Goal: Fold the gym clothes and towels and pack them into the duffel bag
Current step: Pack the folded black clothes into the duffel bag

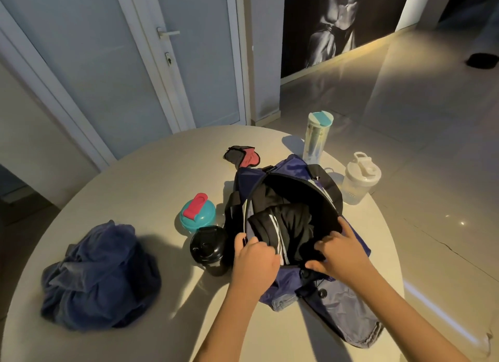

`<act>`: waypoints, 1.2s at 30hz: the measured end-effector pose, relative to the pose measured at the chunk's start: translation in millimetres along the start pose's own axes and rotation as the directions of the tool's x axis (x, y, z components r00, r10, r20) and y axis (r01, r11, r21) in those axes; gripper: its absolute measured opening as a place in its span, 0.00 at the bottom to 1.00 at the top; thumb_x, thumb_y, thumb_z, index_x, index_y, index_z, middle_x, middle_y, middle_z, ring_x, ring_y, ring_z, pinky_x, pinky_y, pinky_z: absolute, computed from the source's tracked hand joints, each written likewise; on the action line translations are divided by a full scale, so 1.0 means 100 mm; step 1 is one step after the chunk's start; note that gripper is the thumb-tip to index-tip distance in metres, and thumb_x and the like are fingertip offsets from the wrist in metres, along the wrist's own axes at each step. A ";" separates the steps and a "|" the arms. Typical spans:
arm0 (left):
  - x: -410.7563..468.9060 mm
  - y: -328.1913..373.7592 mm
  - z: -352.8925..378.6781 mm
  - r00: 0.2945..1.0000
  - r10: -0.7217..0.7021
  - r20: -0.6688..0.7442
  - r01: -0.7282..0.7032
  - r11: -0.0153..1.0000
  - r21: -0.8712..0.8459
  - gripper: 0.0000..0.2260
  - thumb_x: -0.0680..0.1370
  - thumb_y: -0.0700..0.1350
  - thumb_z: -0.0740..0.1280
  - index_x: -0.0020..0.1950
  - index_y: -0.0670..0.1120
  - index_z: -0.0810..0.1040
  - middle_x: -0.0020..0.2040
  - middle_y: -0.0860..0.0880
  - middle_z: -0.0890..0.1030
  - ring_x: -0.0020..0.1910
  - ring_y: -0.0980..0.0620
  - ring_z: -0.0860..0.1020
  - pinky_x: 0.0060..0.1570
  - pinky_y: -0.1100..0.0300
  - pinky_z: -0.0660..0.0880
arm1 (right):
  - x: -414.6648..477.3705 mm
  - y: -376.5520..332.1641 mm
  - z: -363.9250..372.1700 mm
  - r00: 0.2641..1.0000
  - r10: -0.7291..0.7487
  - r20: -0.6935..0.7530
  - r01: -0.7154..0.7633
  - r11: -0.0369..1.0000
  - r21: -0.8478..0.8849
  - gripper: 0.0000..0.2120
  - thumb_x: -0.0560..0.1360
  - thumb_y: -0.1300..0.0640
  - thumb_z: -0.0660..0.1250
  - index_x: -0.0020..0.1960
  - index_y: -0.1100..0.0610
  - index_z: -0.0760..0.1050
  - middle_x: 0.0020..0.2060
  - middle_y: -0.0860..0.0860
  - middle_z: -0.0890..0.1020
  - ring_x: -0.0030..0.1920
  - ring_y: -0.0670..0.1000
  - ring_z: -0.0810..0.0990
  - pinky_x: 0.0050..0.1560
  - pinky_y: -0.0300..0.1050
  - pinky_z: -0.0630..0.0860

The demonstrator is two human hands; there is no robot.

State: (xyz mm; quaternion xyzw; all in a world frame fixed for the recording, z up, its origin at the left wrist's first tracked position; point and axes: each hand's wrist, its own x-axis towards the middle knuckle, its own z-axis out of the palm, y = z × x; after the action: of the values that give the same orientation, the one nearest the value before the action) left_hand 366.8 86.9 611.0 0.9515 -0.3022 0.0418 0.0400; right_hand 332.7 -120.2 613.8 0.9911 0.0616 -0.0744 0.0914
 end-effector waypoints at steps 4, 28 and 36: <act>0.31 0.20 0.17 0.984 0.164 -0.072 -0.166 0.986 -0.025 0.03 0.70 0.48 0.69 0.42 0.52 0.81 0.40 0.55 0.80 0.43 0.54 0.79 0.54 0.59 0.66 | -0.20 0.08 0.22 0.986 0.045 -0.162 -0.042 0.999 0.026 0.18 0.44 0.52 0.83 0.25 0.49 0.75 0.20 0.45 0.73 0.29 0.49 0.78 0.61 0.59 0.58; 0.84 0.43 0.82 0.843 -0.060 0.535 0.016 0.996 0.087 0.32 0.78 0.64 0.56 0.77 0.61 0.43 0.76 0.43 0.33 0.74 0.33 0.36 0.65 0.28 0.37 | -0.43 0.21 0.45 0.898 0.145 -0.416 0.039 0.914 0.404 0.15 0.51 0.61 0.84 0.33 0.50 0.82 0.33 0.44 0.81 0.36 0.48 0.81 0.41 0.41 0.79; 0.81 0.46 0.93 0.831 -0.074 0.551 -0.030 0.984 0.176 0.31 0.78 0.65 0.53 0.77 0.61 0.44 0.76 0.44 0.32 0.74 0.34 0.35 0.65 0.28 0.36 | -0.45 0.16 0.51 0.897 0.218 -0.384 -0.016 0.885 0.466 0.14 0.55 0.64 0.82 0.35 0.53 0.82 0.34 0.45 0.81 0.37 0.51 0.81 0.39 0.45 0.79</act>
State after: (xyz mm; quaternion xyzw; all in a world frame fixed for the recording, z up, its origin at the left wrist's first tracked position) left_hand 411.6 -6.0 528.9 0.9257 -0.2848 -0.2100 -0.1338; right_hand 283.6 -150.1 573.9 0.9788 -0.0002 0.1371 -0.1523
